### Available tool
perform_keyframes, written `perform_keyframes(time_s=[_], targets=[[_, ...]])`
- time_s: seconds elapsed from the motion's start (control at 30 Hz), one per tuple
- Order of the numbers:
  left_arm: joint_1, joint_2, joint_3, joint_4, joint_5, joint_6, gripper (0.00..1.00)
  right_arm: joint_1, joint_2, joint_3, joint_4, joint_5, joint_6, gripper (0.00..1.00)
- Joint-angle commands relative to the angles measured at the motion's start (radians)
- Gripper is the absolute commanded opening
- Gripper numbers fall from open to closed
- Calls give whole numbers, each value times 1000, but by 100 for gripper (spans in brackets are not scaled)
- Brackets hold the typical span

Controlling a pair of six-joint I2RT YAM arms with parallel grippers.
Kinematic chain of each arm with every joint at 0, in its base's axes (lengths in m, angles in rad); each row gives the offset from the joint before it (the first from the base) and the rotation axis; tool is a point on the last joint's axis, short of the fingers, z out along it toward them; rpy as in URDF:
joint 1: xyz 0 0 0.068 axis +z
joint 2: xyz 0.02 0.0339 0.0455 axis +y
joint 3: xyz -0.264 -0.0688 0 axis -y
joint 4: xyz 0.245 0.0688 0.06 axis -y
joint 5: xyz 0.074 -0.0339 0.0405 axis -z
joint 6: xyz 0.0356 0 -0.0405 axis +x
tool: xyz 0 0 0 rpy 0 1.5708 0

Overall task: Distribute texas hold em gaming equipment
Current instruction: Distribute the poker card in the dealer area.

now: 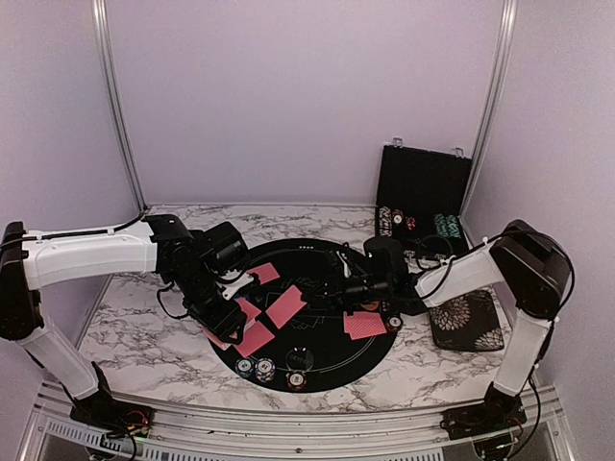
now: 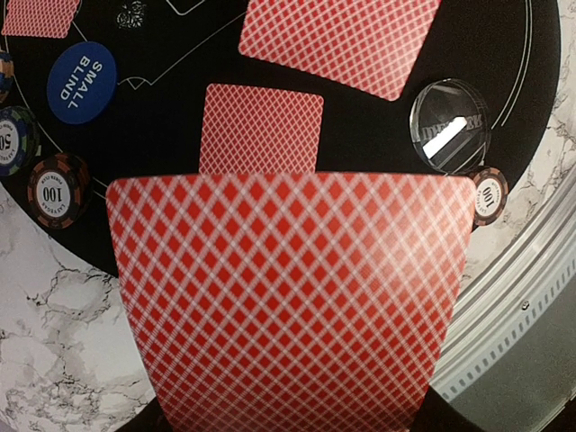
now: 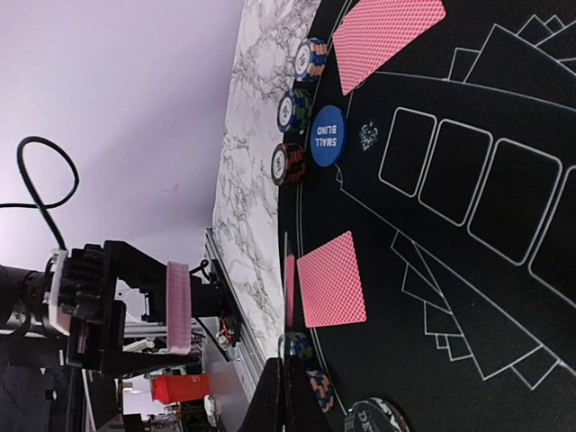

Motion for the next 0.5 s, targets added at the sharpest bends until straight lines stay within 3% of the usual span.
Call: perform_keyframes(time_s=[0.0,0.47], targets=[[4,-39,4,5,-9,-7,51,33,74,112,-85,47,-98,0],[8,-44,0,5,-8,-4,51,129,221,231,-147,79,-172,0]])
